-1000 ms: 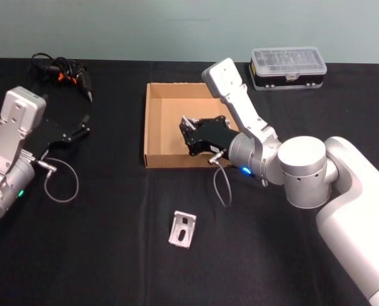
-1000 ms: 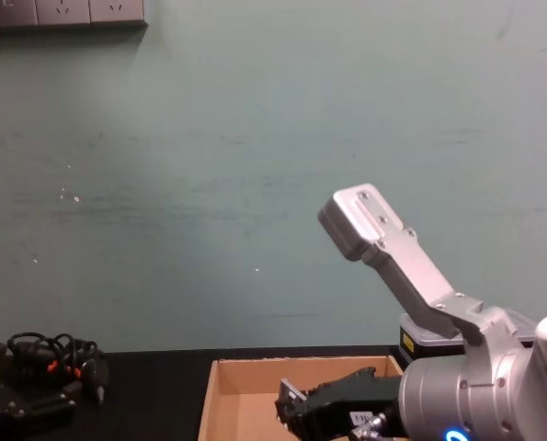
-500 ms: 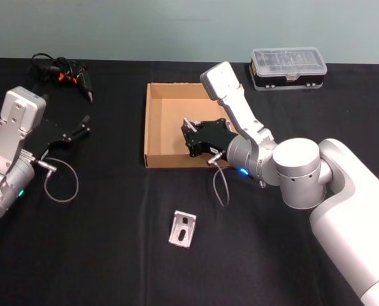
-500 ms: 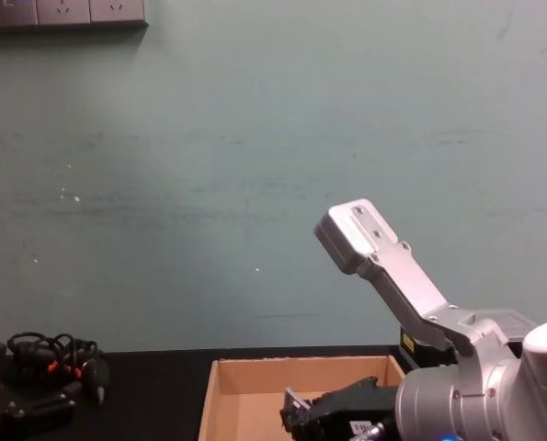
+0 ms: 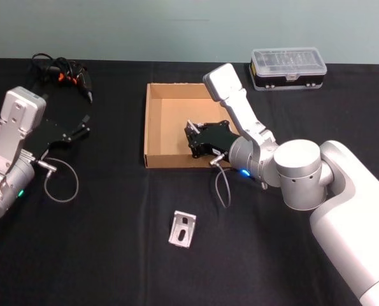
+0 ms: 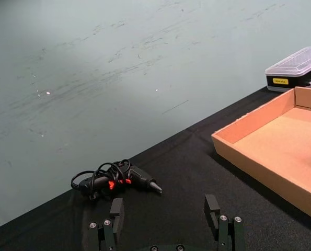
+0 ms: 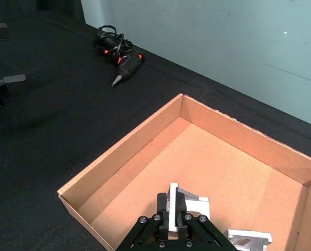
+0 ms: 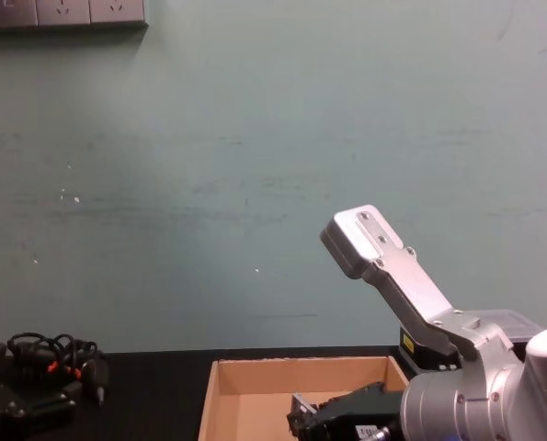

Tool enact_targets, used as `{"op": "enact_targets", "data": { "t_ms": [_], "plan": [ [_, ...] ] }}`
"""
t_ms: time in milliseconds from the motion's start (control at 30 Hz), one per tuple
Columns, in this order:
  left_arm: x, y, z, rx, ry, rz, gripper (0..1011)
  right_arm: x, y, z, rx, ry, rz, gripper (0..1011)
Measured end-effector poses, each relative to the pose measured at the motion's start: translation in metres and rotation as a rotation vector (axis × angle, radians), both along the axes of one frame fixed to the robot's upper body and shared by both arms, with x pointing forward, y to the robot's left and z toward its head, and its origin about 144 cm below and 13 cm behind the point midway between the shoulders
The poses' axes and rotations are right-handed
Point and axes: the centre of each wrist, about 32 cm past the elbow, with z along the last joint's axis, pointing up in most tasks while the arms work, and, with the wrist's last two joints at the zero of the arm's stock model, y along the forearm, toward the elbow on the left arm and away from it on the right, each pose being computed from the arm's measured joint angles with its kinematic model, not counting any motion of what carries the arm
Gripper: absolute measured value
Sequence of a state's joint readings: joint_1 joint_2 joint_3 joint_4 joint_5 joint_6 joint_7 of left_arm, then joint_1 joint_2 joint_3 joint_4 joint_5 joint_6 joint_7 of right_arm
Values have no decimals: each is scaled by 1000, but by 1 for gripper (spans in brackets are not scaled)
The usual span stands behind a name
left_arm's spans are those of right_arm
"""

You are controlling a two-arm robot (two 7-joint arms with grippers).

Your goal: Use one hand to pick up the angle iron from the table and place it into the box.

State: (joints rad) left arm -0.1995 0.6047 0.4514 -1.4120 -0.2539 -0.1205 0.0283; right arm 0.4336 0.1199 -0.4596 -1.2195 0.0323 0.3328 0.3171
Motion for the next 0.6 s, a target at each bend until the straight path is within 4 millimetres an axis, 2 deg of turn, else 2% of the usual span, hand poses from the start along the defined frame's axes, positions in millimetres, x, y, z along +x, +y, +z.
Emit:
{"op": "enact_targets", "data": {
  "t_ms": [500,567,600],
  "plan": [
    [0,0,0,0,0,0,1011,-1,1,-3,5,10,-9,86],
    [0,0,0,0,0,0,1011,-1,1,-3,6,11,-10,100],
    [0,0,0,0,0,0,1011,-1,1,-3,7,12,-11,146]
  ]
}}
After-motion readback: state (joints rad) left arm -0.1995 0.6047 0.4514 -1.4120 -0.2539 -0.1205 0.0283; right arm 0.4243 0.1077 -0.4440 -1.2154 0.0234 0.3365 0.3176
